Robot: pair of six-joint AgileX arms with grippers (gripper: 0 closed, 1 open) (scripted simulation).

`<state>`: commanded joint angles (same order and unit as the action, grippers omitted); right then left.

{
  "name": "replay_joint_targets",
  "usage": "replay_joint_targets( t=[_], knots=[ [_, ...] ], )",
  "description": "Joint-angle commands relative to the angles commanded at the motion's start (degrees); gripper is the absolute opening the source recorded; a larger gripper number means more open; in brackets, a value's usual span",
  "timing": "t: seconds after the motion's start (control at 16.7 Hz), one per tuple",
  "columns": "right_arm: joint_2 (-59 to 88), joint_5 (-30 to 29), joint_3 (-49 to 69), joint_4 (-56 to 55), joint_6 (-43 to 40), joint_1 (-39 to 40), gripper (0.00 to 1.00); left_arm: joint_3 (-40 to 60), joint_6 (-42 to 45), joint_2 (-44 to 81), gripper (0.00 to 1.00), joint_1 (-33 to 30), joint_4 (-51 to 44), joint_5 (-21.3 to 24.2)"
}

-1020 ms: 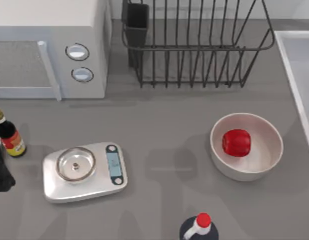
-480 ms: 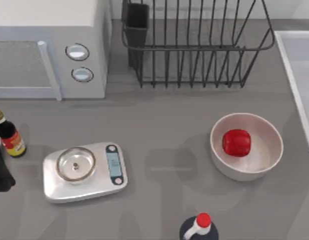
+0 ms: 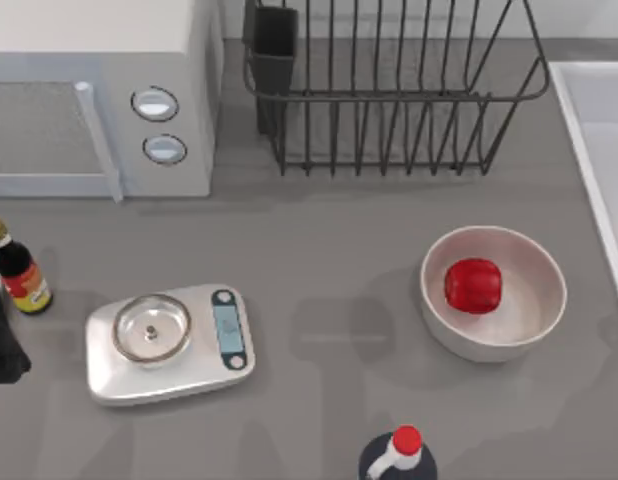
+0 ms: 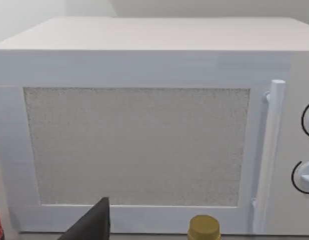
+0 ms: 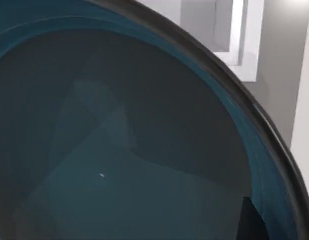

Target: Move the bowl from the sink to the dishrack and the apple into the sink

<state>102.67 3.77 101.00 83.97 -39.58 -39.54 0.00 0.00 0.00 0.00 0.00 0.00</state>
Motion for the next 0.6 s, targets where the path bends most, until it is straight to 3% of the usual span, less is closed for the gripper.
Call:
replay_joint_targets(
  t=[0.3,0.6],
  knots=[
    [-14.0,0.4,-7.2,7.3,-4.8,-5.2,0.00,0.0,0.0,0.0,1.00,0.0,0.0,0.0],
    [-15.4,0.4,-7.7,7.8,-5.3,-6.0,0.00,0.0,0.0,0.0,1.00,0.0,0.0,0.0]
  ],
)
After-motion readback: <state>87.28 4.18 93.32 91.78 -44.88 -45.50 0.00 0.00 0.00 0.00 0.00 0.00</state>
